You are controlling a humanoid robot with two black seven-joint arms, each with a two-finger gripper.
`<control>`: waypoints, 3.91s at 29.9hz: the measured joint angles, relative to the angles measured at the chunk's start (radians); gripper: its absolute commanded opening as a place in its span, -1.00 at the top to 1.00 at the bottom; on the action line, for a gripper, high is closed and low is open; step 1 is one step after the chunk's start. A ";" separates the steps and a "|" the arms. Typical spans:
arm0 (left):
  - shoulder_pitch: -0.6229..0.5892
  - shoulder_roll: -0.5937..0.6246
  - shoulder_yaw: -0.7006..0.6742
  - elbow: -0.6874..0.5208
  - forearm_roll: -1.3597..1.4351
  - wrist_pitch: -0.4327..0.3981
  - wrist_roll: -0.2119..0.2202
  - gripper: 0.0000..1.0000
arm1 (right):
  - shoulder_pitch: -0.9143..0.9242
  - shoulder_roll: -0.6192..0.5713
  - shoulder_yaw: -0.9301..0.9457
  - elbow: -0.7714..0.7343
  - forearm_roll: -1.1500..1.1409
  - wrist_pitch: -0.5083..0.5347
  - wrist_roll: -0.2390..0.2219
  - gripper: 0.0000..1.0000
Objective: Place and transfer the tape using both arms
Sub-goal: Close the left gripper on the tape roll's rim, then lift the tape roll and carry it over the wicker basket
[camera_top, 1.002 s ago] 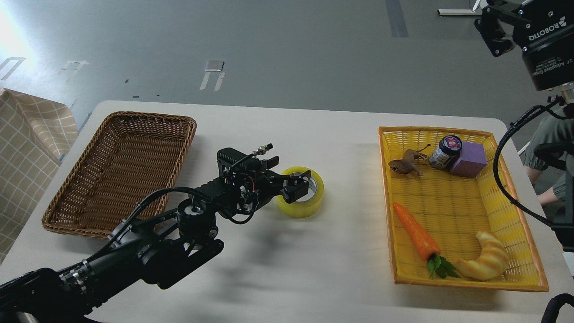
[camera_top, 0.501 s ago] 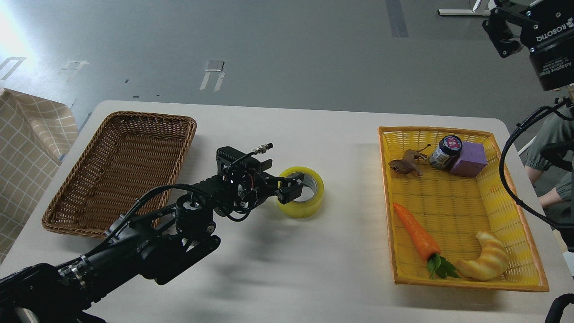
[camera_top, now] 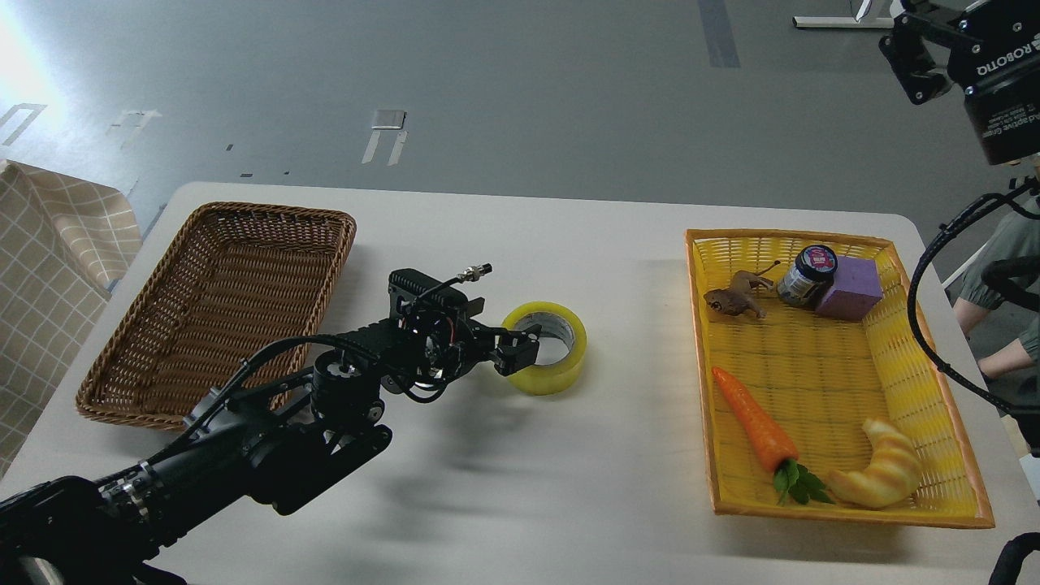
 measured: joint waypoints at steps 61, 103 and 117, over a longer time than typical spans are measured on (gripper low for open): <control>-0.107 0.023 0.064 0.013 -0.052 -0.220 -0.019 1.00 | -0.119 -0.029 0.044 0.004 -0.002 0.000 0.008 -1.00; -0.396 0.479 0.062 -0.049 -0.217 -0.262 -0.030 1.00 | -0.123 -0.017 0.039 0.003 0.000 0.000 0.008 -1.00; -0.255 0.774 0.066 -0.062 -0.264 -0.215 -0.180 1.00 | -0.124 -0.017 0.030 0.004 0.000 0.000 0.008 -1.00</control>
